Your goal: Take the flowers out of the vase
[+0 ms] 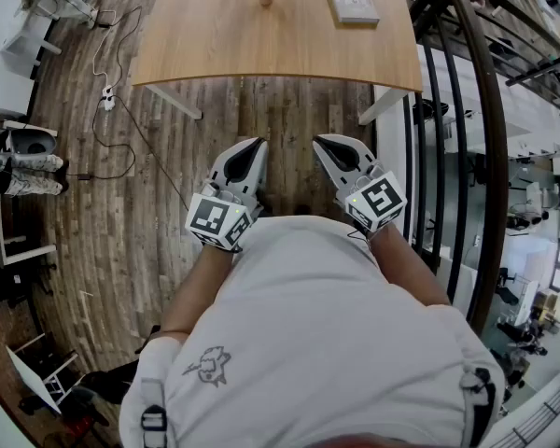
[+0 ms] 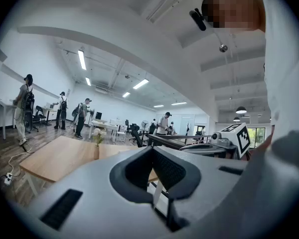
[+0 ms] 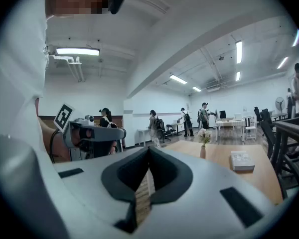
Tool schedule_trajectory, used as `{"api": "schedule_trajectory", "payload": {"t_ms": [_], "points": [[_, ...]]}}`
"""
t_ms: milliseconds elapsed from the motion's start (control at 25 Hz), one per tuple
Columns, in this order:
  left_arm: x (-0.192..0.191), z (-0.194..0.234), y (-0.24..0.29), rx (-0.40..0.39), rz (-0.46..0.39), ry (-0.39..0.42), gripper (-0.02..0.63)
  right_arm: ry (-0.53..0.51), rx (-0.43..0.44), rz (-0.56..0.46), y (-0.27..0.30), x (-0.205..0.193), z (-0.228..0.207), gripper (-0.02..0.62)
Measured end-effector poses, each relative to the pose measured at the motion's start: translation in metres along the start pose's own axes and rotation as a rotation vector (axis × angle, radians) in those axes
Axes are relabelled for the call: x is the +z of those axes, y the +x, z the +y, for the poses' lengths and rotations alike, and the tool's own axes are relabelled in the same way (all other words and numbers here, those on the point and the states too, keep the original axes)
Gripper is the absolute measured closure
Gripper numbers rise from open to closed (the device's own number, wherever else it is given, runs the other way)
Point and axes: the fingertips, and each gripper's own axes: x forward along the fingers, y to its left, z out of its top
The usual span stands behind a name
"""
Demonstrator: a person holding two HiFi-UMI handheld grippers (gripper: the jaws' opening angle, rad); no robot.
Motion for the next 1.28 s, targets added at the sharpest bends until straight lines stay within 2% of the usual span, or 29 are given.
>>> {"api": "schedule_trajectory", "payload": {"t_ms": [520, 880, 920, 1000, 1040, 1280], "points": [[0.003, 0.021, 0.004, 0.006, 0.003, 0.009, 0.601, -0.007, 0.013, 0.004, 0.019, 0.002, -0.001, 0.591], [0.01, 0.058, 0.013, 0.004, -0.003, 0.006, 0.601, -0.012, -0.017, 0.0, 0.051, 0.011, -0.016, 0.589], [0.011, 0.065, 0.014, 0.003, -0.002, 0.005, 0.601, -0.01, -0.029, -0.002, 0.058, 0.012, -0.019, 0.565], [0.012, 0.08, 0.017, 0.0, 0.0, 0.003, 0.601, -0.004, -0.048, 0.001, 0.073, 0.012, -0.025, 0.455], [0.013, 0.088, 0.019, -0.004, 0.0, 0.003, 0.601, -0.001, -0.058, 0.004, 0.08, 0.012, -0.029, 0.424], [0.024, 0.137, 0.029, -0.049, 0.006, 0.023, 0.601, 0.008, -0.123, 0.001, 0.125, 0.022, -0.045, 0.402]]}}
